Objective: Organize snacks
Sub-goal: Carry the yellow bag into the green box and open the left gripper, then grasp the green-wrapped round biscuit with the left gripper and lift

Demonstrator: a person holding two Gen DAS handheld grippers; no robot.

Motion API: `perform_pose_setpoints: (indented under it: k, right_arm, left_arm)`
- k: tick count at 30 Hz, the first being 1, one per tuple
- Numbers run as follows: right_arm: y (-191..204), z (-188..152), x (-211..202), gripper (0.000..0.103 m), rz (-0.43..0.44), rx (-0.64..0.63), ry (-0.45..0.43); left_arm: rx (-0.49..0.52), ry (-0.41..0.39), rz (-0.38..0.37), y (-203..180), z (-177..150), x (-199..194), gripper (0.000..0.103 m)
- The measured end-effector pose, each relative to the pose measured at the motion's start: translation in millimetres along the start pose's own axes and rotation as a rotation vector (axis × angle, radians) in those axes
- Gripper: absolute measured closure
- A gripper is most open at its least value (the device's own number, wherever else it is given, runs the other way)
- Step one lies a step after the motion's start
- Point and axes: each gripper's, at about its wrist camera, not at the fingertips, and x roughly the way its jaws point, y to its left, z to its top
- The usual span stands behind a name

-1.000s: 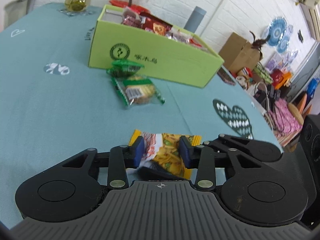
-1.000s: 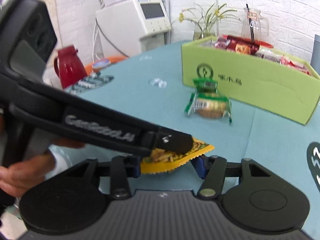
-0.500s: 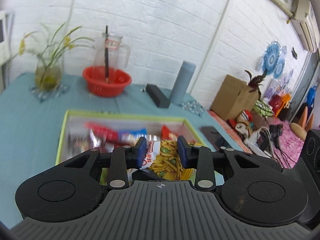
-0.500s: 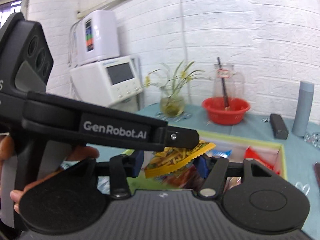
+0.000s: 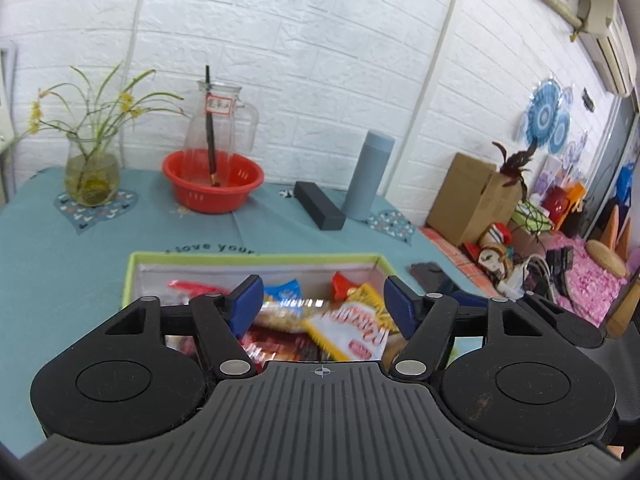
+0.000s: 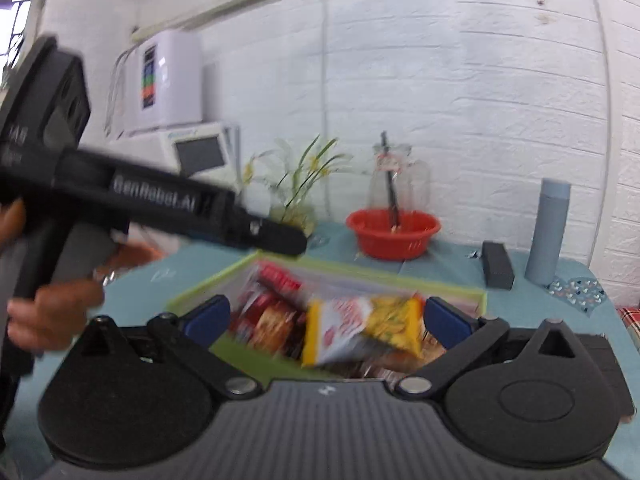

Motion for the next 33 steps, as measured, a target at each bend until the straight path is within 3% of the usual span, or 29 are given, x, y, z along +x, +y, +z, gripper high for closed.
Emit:
perform_pose_setpoints:
  k: [5, 9, 12, 14, 15, 16, 18, 20, 24, 29, 31, 33]
  right_arm:
    - [43.1, -38.7, 5.1, 0.000, 0.120, -0.052, 0.143]
    - [70.1, -58.9, 33.8, 0.001, 0.185, -0.106, 0.252]
    - [80.4, -63.5, 60.2, 0.001, 0.207, -0.111, 0.304]
    - [85.3, -65.6, 74.7, 0.001, 0.209, -0.113, 0.333]
    - [88.4, -67.3, 79.8, 0.001, 0.205, -0.110, 0.361]
    - [91.6, -69.2, 81.8, 0.001, 0.196, -0.110, 0.376]
    - [100.7, -72.7, 72.6, 0.001, 0.189, -0.116, 0.385]
    - [109.0, -77.4, 55.0, 0.001, 0.201, -0.103, 0.387]
    - [127.1, -96.5, 11.6, 0.001, 0.184, -0.105, 0.391]
    - [146.3, -116.1, -42.7, 0.001, 0.237, -0.079, 0.388]
    - [148.4, -115.8, -56.8, 0.001, 0.233, -0.091, 0.368]
    - [145.0, -109.8, -64.5, 0.001, 0.171, -0.138, 0.331]
  left_arm:
    - [-0.013, 0.013, 0.066, 12.1, -42.9, -38.5, 0.039]
    - [-0.090, 0.145, 0.076, 32.0, -92.4, -39.1, 0.040]
    - [-0.154, 0.241, 0.096, 45.2, -117.9, -23.3, 0.050]
    - [-0.176, 0.264, 0.105, 50.8, -124.0, -14.5, 0.060]
    - [-0.176, 0.274, 0.113, 52.4, -125.9, -9.6, 0.072]
    - [-0.168, 0.261, 0.111, 52.2, -127.5, -9.5, 0.073]
    - [-0.159, 0.257, 0.099, 49.9, -130.9, -15.5, 0.082]
    - [-0.127, 0.260, 0.086, 41.4, -136.8, -24.6, 0.082]
    - [-0.036, 0.258, 0.051, 18.9, -154.3, -43.3, 0.075]
    - [0.100, 0.256, -0.006, -8.9, -173.4, -64.7, 0.066]
    - [0.092, 0.265, 0.016, -11.0, -173.0, -66.5, 0.066]
    - [0.015, 0.257, 0.031, -4.4, -168.7, -75.1, 0.066]
